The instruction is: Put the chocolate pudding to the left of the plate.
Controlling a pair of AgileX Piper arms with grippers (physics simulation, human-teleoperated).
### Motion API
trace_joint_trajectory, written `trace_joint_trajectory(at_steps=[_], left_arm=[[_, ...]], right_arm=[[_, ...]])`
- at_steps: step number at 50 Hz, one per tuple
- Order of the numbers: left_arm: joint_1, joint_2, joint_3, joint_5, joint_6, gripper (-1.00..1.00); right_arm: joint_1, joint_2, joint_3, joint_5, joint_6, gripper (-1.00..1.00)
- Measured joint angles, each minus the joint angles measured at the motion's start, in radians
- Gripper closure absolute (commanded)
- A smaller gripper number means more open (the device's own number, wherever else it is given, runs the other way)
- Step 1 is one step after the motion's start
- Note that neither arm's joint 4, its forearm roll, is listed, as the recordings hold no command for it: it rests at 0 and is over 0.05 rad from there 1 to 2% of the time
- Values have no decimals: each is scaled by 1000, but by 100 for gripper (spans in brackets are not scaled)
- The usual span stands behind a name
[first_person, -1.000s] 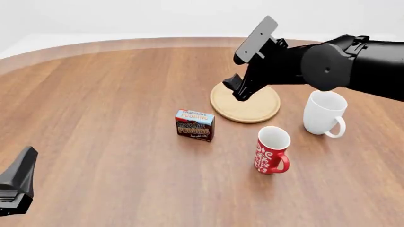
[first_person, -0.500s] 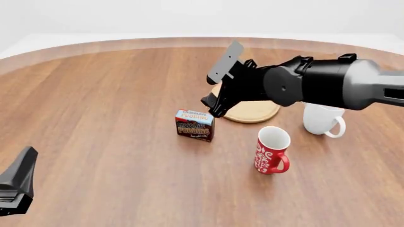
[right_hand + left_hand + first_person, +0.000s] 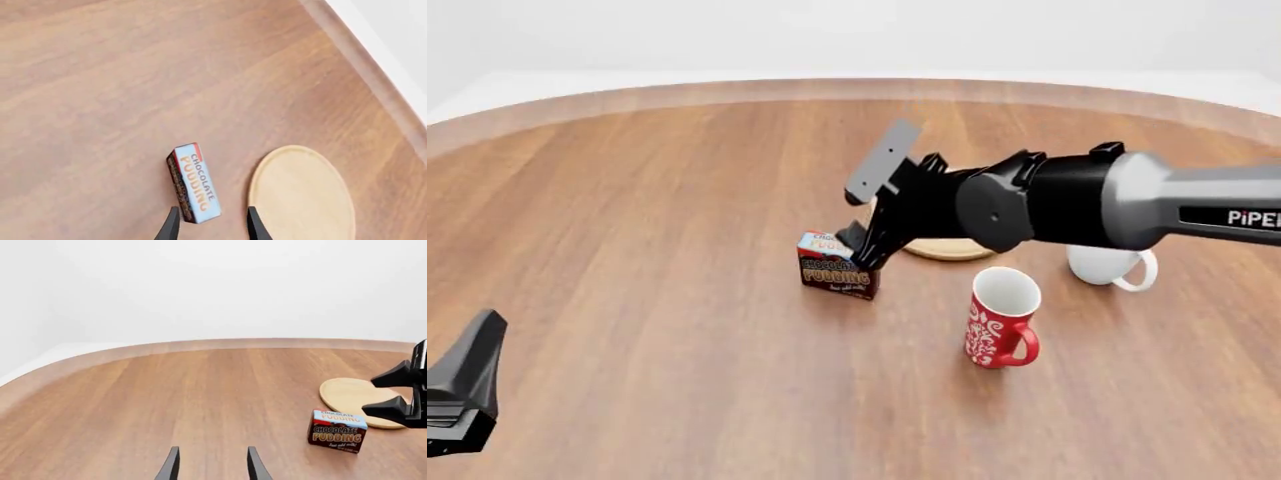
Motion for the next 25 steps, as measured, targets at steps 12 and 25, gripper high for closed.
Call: trace_joint_trajectory(at_steps=[12, 25], left_arm=[[0, 0, 0, 0, 0, -100], [0, 0, 0, 0, 0, -100]], right_arm=[[2, 27, 13, -30, 13, -100], [5, 60, 28, -61, 29, -100]])
